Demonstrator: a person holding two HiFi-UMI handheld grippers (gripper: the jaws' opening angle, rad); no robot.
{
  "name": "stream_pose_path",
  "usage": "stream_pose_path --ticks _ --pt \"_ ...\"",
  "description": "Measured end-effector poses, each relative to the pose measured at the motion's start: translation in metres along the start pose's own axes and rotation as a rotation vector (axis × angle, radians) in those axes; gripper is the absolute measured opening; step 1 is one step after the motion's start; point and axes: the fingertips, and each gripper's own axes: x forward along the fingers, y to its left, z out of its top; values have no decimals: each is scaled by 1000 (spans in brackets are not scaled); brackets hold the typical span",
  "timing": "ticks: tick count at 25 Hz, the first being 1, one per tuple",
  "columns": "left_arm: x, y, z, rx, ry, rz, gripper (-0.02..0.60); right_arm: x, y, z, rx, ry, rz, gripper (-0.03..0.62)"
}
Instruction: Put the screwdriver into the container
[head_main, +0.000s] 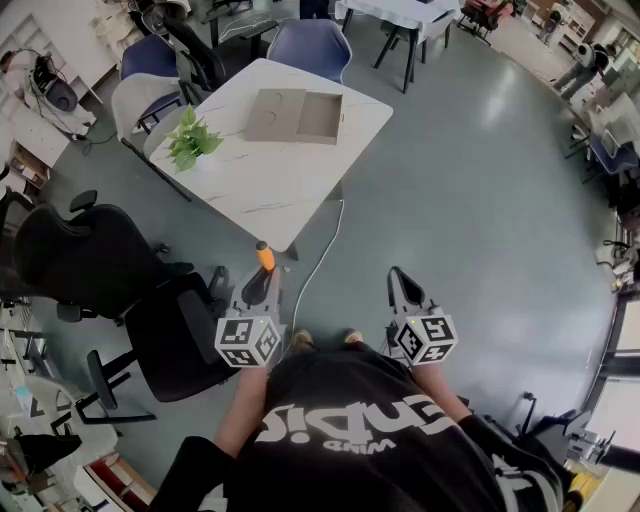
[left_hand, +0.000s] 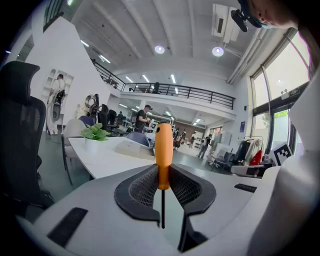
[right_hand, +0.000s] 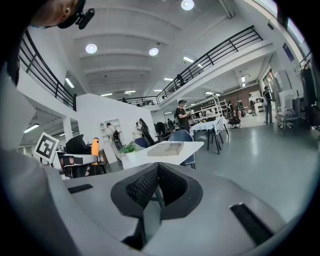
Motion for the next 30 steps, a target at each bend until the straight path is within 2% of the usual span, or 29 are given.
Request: stream_pose_path --ticks 12,22,30 --pt "13 -15 -4 2 1 3 77 14 -11 7 -39 11 44 12" --pt "40 -31 -6 -55 -38 56 77 25 -46 9 -63 27 85 12" --pt "88 -11 4 -48 -29 37 77 73 -66 15 -54 27 81 12"
